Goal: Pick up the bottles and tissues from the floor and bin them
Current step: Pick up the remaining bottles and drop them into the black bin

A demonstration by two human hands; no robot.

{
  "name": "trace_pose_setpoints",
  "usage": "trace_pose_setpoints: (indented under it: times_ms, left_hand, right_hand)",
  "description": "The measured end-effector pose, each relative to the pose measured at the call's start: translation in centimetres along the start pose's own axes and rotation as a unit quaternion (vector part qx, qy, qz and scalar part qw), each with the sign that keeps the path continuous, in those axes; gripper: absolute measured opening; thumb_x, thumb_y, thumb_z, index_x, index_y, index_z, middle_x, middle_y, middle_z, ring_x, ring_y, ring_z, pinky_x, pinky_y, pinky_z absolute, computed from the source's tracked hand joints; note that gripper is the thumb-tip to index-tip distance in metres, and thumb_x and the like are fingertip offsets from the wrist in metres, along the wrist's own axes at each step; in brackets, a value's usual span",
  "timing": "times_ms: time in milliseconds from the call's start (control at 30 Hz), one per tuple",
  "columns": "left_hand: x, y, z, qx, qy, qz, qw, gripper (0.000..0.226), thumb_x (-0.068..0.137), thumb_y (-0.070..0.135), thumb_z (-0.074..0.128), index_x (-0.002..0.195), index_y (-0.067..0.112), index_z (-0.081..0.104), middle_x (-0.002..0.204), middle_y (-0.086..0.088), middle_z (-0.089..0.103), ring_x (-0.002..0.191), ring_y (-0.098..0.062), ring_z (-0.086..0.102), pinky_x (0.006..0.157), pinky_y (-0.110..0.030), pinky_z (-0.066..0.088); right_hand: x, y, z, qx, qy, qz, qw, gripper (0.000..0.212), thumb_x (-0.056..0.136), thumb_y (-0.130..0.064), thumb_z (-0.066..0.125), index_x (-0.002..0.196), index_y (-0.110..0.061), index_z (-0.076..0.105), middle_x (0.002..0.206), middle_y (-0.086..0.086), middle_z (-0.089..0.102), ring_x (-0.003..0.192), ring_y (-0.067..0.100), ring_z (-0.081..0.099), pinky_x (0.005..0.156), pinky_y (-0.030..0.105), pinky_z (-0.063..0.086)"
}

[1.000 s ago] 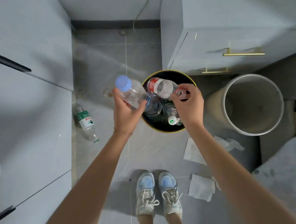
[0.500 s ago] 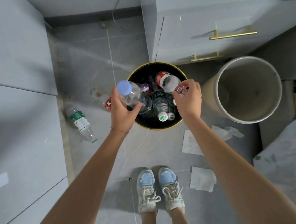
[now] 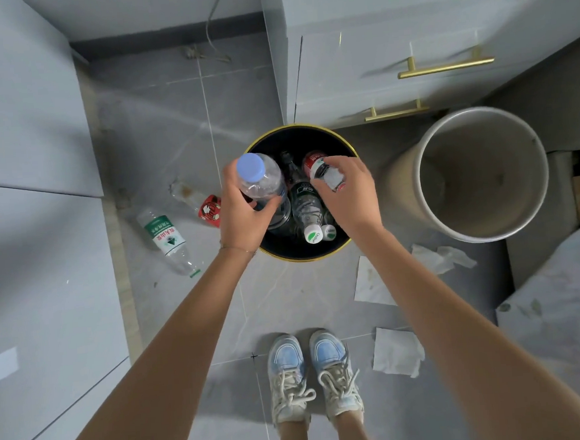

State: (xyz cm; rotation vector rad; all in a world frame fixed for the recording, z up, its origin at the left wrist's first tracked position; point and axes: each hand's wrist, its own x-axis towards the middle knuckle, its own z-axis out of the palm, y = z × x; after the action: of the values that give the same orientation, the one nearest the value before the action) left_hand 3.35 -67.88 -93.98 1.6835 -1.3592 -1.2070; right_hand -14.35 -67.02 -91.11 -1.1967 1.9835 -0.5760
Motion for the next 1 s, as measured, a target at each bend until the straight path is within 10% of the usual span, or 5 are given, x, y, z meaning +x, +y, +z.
trace_pose_setpoints:
  times_ms: [200,367,500,667,1000]
  left_hand:
    - [1.0,0.0,0.6,0.038,-0.004,0.045,0.998,0.070,0.074,0.011,0.078,0.125,0.039,0.039,0.122,0.008,0.048,0.120,-0.023,0.050,0.093,-0.047,0.052]
    - [2.3,-0.5,1.2,0.077,-0.034,0.048,0.995,0.065,0.077,-0.002,0.071,0.134,0.014,0.044,0.130,-0.006,0.045,0.121,-0.022,0.046,0.093,-0.040,0.053]
    - [1.2,-0.8,0.6,0.099,-0.062,0.047,0.992,0.071,0.080,-0.006,0.066,0.143,0.011,0.035,0.138,-0.016,0.042,0.120,-0.018,0.044,0.088,-0.003,0.041]
    - [-1.1,-1.8,-1.9,0.062,-0.154,0.030,0.986,0.089,0.072,0.028,0.081,0.145,0.022,0.030,0.147,-0.004,0.038,0.135,-0.017,0.040,0.108,-0.034,0.042]
    - [-3.4,-4.6,-4.9,0.137,-0.224,0.021,0.965,0.095,0.074,0.050,0.073,0.150,0.026,0.021,0.157,0.001,0.022,0.145,-0.015,0.019,0.117,-0.040,0.025]
  right_hand:
    - [-1.1,-2.4,1.8,0.077,-0.052,-0.019,0.996,0.038,0.095,-0.024,0.057,0.132,-0.016,0.053,0.133,-0.001,0.055,0.121,0.015,0.052,0.103,0.031,0.044]
    - [-0.5,-1.9,2.3,0.081,-0.097,0.001,0.992,0.043,0.096,-0.011,0.051,0.137,-0.020,0.048,0.137,0.000,0.054,0.119,0.015,0.055,0.102,0.031,0.046]
    - [-0.5,-1.1,2.8,0.065,-0.132,-0.004,0.989,0.047,0.095,-0.006,0.050,0.139,-0.022,0.047,0.135,-0.001,0.057,0.120,0.016,0.054,0.101,0.030,0.046]
    - [-1.6,-0.7,4.2,0.027,-0.180,-0.025,0.983,0.049,0.095,-0.008,0.049,0.140,-0.026,0.046,0.134,0.000,0.058,0.119,0.019,0.055,0.100,0.037,0.048]
    - [-2.7,-0.6,5.9,-0.045,-0.155,-0.013,0.987,0.044,0.095,-0.027,0.053,0.139,-0.024,0.048,0.133,-0.003,0.059,0.118,0.019,0.057,0.094,0.034,0.049]
